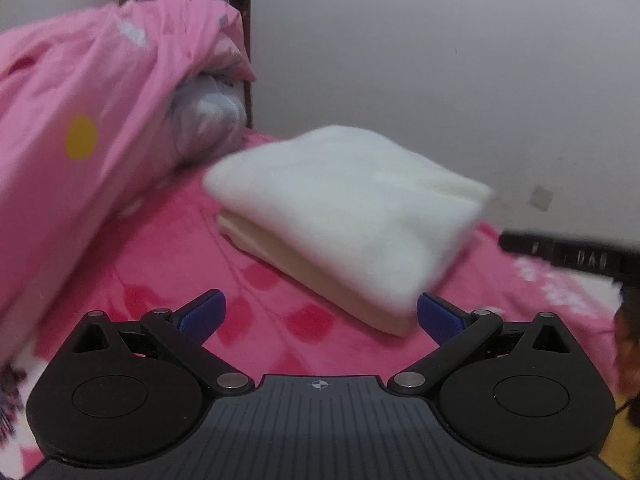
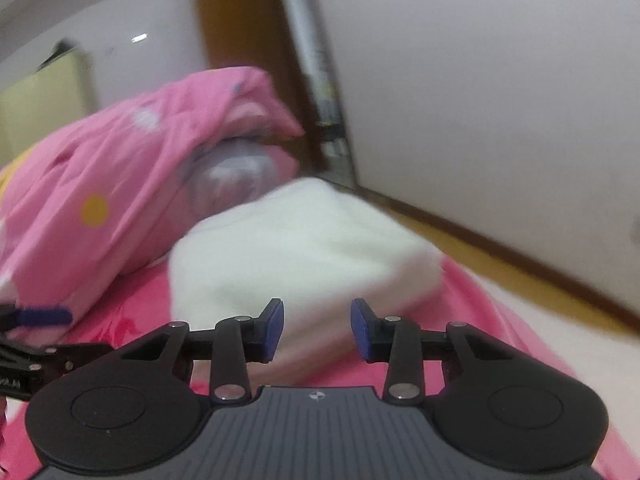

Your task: Fold clothes

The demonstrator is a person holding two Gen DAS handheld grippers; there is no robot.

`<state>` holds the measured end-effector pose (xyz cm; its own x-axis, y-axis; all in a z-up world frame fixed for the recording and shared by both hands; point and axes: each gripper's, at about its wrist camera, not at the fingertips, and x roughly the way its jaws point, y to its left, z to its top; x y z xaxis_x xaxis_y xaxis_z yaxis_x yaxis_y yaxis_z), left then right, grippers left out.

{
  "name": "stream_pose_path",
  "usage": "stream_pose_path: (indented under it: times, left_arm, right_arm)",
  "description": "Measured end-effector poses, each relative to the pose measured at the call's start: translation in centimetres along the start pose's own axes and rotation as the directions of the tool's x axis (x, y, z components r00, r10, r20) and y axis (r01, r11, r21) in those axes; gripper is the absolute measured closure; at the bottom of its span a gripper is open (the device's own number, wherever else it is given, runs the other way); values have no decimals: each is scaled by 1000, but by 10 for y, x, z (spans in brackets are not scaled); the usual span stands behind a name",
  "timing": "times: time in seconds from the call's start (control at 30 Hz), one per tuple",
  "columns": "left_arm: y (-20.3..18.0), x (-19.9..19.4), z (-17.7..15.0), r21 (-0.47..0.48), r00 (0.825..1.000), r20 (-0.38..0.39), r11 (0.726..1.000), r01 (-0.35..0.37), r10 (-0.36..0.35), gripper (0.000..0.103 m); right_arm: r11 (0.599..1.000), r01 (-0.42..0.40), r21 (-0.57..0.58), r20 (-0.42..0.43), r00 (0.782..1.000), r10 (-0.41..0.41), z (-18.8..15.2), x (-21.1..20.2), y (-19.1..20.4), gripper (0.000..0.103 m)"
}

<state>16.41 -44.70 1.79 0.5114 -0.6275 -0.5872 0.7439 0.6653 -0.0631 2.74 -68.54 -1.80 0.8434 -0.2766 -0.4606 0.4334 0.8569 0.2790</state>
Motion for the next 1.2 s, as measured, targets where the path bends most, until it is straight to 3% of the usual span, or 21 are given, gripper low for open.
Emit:
stream_pose_path:
  times: [0.03,0.2,0.27,0.4,0.8,1.2]
  left_arm:
    - [-2,-11,-5,-13,1000,6,1000,7,-7,0]
    - [-13,-42,-22,-42,1000,5,999,3,-3,0]
    - [-19,-55,-28,-47,1000,-1,999,-8,8,0]
    - [-28,-76,-37,-51,999,-2,998,-33,33,0]
    - [-17,-127,-63,-92,997,32,994,-65,68,0]
    - [1,-148,-71,-131,994,55,988,-84,91,0]
  right_arm:
    - [1000,-6,26,-12,1000,6,-5,-9,-1,56]
    - [994,-108,11,-53,993,108,-44,-68,17,13]
    - [995,-94,-36,-33,995,93,-52,-83,34,1]
    - [993,-5,-122,10,1000,6,-65,-116,66,0]
    - [989,105,-104,30,994,-102,-80,-172,108,0]
    - [964,257,-68,49,966,-254,-89,-196,133,0]
